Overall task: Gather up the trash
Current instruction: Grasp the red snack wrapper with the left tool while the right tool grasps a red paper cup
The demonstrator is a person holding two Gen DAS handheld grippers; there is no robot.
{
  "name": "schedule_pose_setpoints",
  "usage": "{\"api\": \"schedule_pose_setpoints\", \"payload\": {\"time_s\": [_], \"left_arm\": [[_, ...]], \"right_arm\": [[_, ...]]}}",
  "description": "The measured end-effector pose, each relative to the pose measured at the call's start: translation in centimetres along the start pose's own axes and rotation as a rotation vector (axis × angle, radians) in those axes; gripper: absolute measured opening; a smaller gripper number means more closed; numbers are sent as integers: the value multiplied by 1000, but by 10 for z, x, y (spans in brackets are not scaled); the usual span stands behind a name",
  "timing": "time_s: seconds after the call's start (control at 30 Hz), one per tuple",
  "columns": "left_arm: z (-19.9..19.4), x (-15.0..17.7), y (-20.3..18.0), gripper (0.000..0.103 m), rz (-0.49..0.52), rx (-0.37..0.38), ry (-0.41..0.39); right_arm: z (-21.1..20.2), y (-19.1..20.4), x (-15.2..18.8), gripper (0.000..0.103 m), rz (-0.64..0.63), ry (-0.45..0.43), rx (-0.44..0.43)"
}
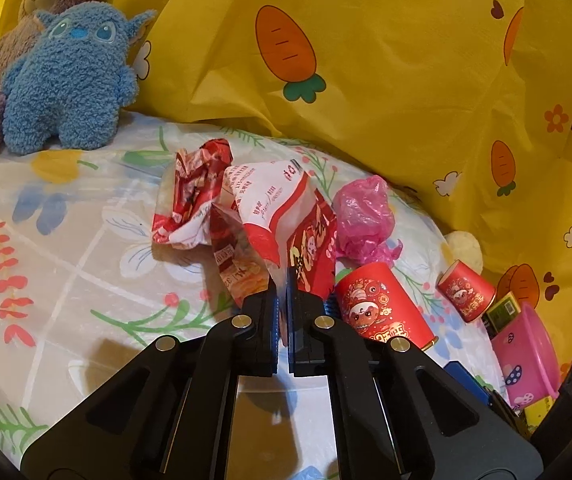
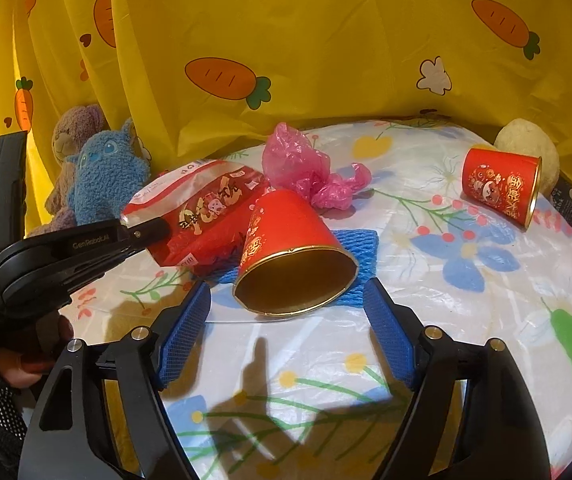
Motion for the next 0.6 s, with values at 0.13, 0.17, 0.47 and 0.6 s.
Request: {"api": "schedule_pose_setpoints", "payload": {"time_s": [0.13,0.17,0.47,0.6], "left_arm": [[-24,-1,-3,2,6,11,-56],[-31,-1,-3,2,6,8,-72],[-90,4,10,2,-10,-68,-198],[-105,9,19,2,-26,-77,-215]], "right_arm": [[6,3,-1,66,39,28,-40],[8,4,-1,65,47,33,-46],[18,8,-3,51,84,75,-67],[25,12,-1,36,87,95,-75]]}}
Point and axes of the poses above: each gripper's, at about its wrist camera, not at the fingertips, and z roughly the way its jaws point, y to its left, x to its underside, the point moved 6 cm from there along z, roughly the way its jaws point, and after that the axes turned 13 degrees about x, right-handed, at the moved point
